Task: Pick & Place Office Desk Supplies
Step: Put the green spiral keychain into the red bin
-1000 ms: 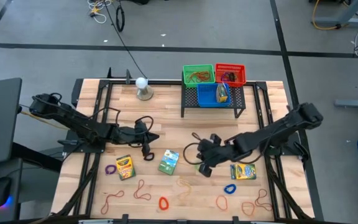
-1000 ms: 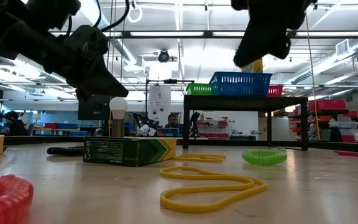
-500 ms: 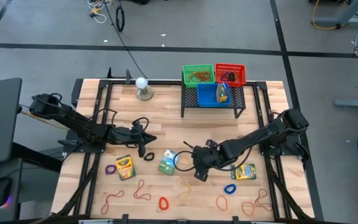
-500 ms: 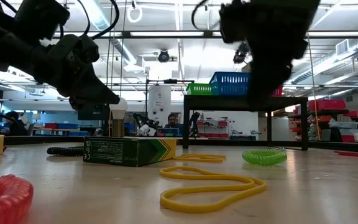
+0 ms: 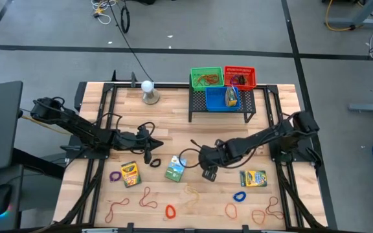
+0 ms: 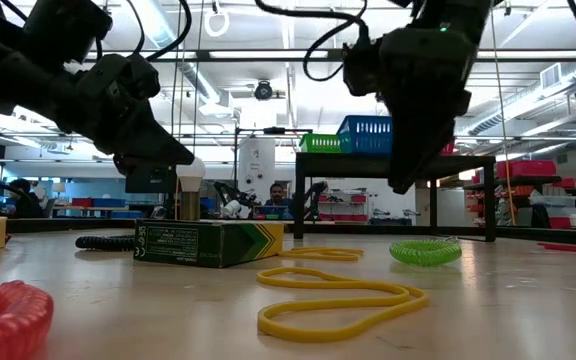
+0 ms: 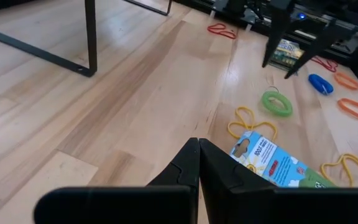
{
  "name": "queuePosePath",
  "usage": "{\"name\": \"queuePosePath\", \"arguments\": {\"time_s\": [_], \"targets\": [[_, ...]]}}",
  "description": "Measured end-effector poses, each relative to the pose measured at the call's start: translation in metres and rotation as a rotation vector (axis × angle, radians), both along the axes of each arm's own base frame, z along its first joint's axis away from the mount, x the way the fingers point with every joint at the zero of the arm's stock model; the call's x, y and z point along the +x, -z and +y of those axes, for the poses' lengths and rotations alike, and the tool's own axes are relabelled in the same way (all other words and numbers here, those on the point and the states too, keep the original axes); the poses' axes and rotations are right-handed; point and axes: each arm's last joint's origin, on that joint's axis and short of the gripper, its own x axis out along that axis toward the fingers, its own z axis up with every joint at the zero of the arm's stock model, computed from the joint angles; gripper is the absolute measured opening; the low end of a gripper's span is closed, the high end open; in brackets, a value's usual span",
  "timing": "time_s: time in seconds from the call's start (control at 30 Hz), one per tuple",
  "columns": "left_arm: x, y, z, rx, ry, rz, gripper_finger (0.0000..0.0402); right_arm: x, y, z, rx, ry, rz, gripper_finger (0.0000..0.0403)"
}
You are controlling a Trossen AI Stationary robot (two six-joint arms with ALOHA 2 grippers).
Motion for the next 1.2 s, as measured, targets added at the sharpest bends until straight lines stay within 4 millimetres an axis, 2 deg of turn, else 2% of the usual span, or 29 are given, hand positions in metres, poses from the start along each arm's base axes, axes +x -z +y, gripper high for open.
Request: {"name": "queuePosePath", "arguments": {"time_s": [0.17,0.4,0.6,0.9,1.0,1.2], "targets": [[0.001,-0.002,0.0,0.004,0.015,-0.015,0.0007,0.006,0.008,-0.012,-0.011,-0.006,0.018,0.0165],[0.001,-0.002,0.0,0.0,0.01,-0.019,0.0007,0.018,0.035,-0.01,0.044,-0.102,0.062,0.0162],[0.001,-0.002,0.0,-0.003,0.002,-0.02,0.0007,0.02,0.05,-0.01,0.064,-0.124,0.105,0.0119],[0.0,-0.002,0.001,0.008,-0.025,-0.018,0.0007,0.021,0.046,-0.009,0.071,-0.146,0.083,0.0011],[0.0,-0.002,0.001,0.016,-0.043,-0.019,0.0007,0.02,0.042,-0.009,0.073,-0.148,0.074,0.0008],[0.0,-0.001,0.002,0.02,-0.049,-0.017,0.0007,0.017,0.029,-0.01,0.093,-0.134,0.048,0.0031]]}}
